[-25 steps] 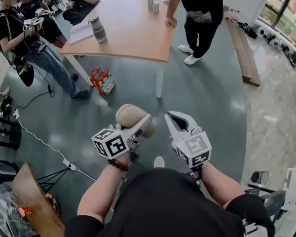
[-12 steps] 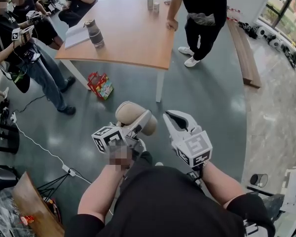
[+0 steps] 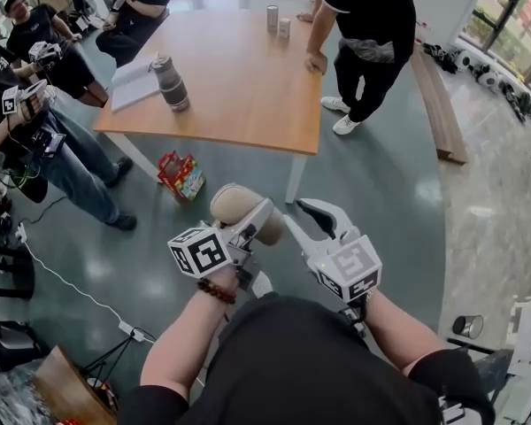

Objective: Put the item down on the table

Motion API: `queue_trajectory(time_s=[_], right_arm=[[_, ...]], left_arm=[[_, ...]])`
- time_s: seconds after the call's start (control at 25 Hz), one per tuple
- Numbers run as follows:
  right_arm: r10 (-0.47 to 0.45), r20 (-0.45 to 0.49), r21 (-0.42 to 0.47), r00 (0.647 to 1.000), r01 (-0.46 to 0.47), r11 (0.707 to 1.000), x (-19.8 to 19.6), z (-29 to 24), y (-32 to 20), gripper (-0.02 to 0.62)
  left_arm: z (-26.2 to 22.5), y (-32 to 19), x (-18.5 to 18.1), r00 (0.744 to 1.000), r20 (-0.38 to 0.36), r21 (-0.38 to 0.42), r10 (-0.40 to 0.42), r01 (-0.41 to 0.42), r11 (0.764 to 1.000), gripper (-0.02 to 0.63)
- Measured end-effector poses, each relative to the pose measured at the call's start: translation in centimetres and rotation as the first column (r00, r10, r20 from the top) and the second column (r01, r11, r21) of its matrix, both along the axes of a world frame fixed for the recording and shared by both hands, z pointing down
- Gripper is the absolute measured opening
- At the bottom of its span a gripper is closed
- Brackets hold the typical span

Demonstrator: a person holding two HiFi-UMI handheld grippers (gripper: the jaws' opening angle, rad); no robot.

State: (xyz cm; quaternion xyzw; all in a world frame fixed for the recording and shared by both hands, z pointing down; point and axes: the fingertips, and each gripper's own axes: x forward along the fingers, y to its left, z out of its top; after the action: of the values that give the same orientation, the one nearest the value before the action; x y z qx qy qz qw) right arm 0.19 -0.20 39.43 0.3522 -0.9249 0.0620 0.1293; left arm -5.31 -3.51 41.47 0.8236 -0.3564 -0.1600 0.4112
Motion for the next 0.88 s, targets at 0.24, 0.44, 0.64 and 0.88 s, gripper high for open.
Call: queue_trajectory(time_s=[0.24, 0.44, 0.64, 0.88], right_arm=[[-0.060, 0.002, -0.018, 0.998, 0.060, 0.998, -4.0, -0.1, -2.6, 0.221], [-0.120, -0.026, -0.035, 0.992, 0.119, 0.992, -7.0, 0.5, -3.7, 0.296], [-0.150, -0.049, -0.040, 0.988, 0.148, 0.988, -8.6, 0.8, -5.0, 0.337], [-0.165, -0.064, -0.055, 0.984, 0.161, 0.985, -9.1, 2.0, -7.2, 0.344]], left_arm=[[-0.3, -3.8, -2.5, 0.999, -0.036, -0.020, 0.018, -0.019, 1.000, 0.341], [-0.3, -5.9, -4.4, 0.998, -0.062, -0.030, 0.002, -0.004, 1.000, 0.341], [-0.2, -7.0, -4.8, 0.994, -0.111, -0.050, 0.008, -0.014, 0.999, 0.341], [0.5, -8.7, -4.1, 0.986, -0.165, -0.086, 0.019, -0.034, 0.996, 0.341]])
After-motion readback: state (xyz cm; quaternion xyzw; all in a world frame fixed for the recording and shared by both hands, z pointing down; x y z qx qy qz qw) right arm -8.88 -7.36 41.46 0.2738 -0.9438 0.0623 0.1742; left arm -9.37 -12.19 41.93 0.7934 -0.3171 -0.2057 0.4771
